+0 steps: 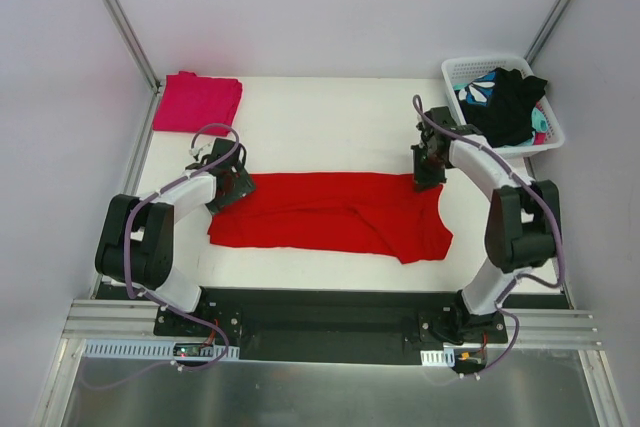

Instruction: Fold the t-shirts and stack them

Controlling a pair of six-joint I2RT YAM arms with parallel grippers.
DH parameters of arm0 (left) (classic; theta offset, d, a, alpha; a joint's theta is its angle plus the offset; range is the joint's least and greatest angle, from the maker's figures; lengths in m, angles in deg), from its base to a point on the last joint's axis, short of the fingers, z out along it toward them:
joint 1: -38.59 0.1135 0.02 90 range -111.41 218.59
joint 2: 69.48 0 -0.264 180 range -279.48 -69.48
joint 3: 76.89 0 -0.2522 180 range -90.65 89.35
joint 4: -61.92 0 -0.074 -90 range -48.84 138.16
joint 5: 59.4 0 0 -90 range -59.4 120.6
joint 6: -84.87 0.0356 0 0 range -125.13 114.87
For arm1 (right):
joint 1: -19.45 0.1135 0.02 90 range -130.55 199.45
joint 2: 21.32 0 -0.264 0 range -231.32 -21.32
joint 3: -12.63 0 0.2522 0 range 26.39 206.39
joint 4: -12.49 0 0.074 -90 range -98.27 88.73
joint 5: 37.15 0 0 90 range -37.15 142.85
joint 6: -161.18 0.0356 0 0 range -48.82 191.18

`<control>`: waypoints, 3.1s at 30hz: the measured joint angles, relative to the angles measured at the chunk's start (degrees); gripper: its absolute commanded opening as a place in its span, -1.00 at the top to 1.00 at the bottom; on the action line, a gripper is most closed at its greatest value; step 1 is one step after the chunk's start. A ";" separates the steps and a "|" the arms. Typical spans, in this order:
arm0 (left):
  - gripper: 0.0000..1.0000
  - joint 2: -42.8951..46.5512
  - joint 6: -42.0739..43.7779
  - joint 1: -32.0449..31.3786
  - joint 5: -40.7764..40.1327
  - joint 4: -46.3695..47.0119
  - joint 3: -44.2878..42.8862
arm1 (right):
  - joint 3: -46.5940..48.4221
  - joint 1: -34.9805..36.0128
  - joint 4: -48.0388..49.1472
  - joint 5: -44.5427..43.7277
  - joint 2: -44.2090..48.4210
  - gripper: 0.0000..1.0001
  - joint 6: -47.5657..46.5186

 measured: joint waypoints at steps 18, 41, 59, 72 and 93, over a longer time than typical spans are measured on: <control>-0.65 2.16 -0.15 0.00 0.50 -0.94 -0.09 | -15.37 4.70 6.78 5.88 10.95 0.41 3.98; -0.65 2.43 -0.15 -0.37 1.07 -1.46 -0.24 | -8.57 4.68 7.65 4.98 2.84 0.41 2.34; -0.65 2.43 -0.15 -0.74 1.53 -2.19 -1.07 | -8.85 4.31 7.19 3.89 -0.20 0.77 1.29; -0.65 2.43 -0.17 -0.74 1.55 -2.23 -1.07 | -10.01 5.51 4.04 4.04 4.33 0.83 1.33; -0.66 2.45 -0.39 -1.51 1.77 -2.89 -2.45 | -11.61 30.49 4.33 10.38 1.77 0.91 8.31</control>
